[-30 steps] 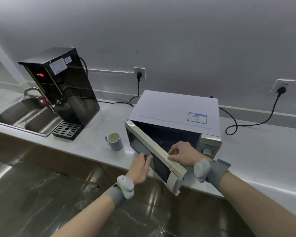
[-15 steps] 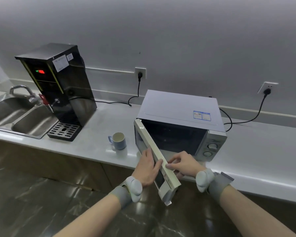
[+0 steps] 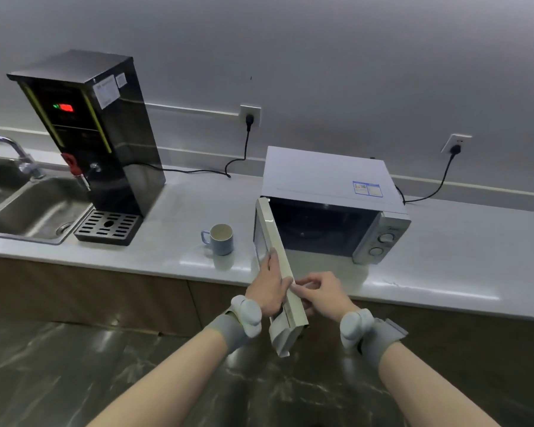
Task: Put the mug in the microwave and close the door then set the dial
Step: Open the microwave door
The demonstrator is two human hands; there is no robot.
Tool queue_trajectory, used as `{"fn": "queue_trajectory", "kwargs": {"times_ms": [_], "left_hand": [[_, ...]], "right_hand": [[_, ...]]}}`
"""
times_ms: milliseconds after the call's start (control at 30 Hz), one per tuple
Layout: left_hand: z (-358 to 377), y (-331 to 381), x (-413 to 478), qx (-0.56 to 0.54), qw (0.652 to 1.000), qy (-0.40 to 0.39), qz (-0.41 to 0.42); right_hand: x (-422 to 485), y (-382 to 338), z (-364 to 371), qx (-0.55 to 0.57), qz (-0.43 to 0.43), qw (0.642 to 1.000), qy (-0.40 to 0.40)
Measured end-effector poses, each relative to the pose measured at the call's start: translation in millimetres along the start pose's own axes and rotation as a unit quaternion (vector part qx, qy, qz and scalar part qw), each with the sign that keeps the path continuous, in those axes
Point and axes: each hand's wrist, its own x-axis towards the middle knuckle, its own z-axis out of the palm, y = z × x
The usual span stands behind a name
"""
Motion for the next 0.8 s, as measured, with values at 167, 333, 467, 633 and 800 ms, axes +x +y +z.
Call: {"fn": "queue_trajectory", "kwargs": {"times_ms": [167,333,467,633,800], "left_hand": [[-13.3,-13.4,-5.4,0.012,0.999,-0.039,0.006],[-30.1,-29.2,-11.3,0.016,0.998,-0.068,0.006],[-39.1,-30.6,-20.2,0.009,0.997,-0.07,-0.006],[-45.6,-23.1,-27.3,0.047,0.995,-0.08,-0.038],[-50.4,-20.8,-31.1,0.054,0.993,-0.093,-0.046]], "right_hand": [[-5.5,-11.1,21.6,0.027,0.015,1.0,-0.006],[-2.6,-22.3,36.7,0.054,0.039,0.997,-0.045],[0.6,-25.2,43.0,0.041,0.037,0.995,-0.077],[-0.5,-28.8,51.7,0.046,0.029,0.996,-0.073],[-2.5,-30.3,58.5,0.02,0.02,0.998,-0.059]]}}
